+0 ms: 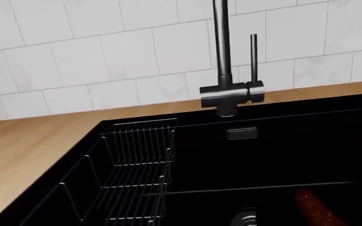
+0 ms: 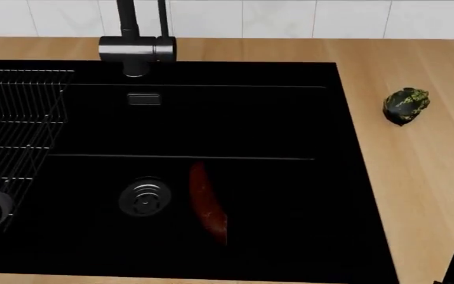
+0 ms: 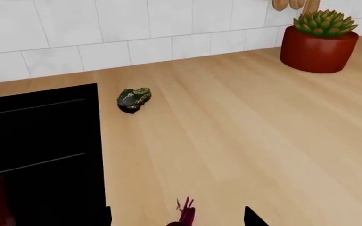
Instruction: Pick the beet from the counter and place it in the sink
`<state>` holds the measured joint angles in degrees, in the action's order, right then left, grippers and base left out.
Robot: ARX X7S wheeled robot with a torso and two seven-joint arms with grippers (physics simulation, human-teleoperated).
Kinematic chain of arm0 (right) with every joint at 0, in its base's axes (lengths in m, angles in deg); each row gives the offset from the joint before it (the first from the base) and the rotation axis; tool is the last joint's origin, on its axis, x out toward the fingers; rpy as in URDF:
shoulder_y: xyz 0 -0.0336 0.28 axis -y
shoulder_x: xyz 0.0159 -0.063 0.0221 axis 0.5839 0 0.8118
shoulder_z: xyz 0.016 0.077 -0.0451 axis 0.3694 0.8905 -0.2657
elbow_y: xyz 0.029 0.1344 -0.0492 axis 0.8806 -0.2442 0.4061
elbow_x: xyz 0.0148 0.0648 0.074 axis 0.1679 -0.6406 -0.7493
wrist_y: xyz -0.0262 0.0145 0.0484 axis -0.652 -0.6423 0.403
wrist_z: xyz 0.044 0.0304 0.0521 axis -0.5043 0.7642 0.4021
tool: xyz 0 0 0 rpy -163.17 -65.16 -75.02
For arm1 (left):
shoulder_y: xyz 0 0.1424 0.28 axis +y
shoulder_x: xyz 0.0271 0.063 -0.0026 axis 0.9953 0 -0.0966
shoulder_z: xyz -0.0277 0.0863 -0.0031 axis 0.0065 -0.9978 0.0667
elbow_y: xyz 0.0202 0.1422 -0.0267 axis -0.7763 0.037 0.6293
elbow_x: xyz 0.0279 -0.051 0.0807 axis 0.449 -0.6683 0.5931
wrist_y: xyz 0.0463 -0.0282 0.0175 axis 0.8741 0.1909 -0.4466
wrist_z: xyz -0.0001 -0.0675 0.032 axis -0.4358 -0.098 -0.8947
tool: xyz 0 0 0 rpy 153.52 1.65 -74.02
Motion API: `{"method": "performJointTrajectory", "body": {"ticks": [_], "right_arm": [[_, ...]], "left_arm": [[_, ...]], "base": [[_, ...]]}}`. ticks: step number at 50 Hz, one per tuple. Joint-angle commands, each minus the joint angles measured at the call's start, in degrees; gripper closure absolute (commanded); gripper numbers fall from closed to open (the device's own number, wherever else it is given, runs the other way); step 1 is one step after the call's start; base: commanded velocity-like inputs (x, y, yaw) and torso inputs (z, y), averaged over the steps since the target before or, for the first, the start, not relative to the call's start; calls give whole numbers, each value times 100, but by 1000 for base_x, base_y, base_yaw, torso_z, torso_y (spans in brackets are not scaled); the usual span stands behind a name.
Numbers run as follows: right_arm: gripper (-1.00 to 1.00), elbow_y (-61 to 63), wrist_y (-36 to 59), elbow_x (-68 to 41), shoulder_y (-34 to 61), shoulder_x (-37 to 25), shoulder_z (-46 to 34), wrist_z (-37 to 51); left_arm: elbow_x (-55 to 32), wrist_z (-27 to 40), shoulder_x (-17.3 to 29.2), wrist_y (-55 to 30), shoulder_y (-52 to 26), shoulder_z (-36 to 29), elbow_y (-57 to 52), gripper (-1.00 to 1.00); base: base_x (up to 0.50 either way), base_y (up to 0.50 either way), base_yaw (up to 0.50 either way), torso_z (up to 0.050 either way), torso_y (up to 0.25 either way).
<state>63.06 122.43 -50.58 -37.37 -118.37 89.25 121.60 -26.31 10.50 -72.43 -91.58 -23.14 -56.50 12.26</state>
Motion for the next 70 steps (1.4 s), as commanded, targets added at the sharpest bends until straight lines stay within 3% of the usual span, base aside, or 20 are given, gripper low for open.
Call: {"method": "performJointTrajectory", "body": {"ticks": [1,12,41,70], "right_arm": [[-100,-43,-331,-122,-494,-44,332,-46],[-100,-416,-133,325,-642,298,314,-609],[-100,-1470,260,1926,-18,763,-794,-1789],[-100,-1776,258,3194,-852,1363,-798,-2906]], "left_arm": [[67,-51,-78,40,-1,35,113,-100],[44,-19,-55,26,12,17,91,-100],[-27,38,9,91,116,15,102,-100],[-83,101,45,173,214,-32,165,-100]], "base": [[0,0,0,0,0],[0,0,0,0,0],[0,0,0,0,0],[0,0,0,0,0]]}}
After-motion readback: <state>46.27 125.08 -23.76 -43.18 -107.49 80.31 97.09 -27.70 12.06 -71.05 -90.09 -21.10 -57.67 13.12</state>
